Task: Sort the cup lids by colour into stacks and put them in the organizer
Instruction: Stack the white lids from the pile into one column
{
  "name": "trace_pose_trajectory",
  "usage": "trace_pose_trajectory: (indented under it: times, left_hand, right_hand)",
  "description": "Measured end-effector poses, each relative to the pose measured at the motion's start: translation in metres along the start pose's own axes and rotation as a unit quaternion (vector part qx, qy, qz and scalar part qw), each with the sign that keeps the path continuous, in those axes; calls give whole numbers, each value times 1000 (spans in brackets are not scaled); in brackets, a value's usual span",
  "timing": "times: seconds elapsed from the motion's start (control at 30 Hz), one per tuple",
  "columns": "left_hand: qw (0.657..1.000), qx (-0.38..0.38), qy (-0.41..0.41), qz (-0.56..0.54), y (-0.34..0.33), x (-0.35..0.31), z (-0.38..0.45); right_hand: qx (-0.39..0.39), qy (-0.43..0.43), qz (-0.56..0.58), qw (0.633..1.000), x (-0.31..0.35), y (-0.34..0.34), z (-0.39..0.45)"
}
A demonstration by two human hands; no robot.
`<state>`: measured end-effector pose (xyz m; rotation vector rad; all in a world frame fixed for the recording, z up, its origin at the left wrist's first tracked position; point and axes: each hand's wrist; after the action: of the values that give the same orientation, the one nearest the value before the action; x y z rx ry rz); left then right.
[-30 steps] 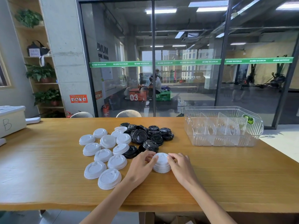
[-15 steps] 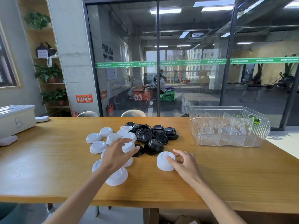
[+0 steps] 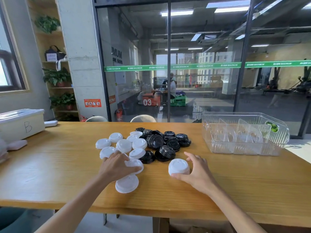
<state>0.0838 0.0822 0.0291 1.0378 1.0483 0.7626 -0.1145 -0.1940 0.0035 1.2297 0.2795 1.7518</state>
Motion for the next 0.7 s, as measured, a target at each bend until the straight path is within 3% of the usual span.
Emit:
trace_pose_trajectory:
  times: [0.27, 0.47, 0.7]
  left_hand:
    - [999, -13, -4, 45, -5, -14, 7]
    - [998, -49, 15, -45, -6, -39, 0]
    - [994, -53, -55, -76, -12, -100, -32]
  right_hand:
    - [-5, 2, -17, 1000, -13, 11, -10]
    - [-4, -6, 6, 1000, -17, 20, -13]
    - [4, -10, 29, 1000, -14, 22, -13]
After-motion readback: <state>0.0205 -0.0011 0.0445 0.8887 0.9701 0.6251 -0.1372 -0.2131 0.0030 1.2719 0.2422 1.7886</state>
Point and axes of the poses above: each hand's wrist, its own z-axis towards the middle knuckle, its own y-axis out of the back of the hand, x = y × z, and after that the axes turned 12 degrees about y, right-handed
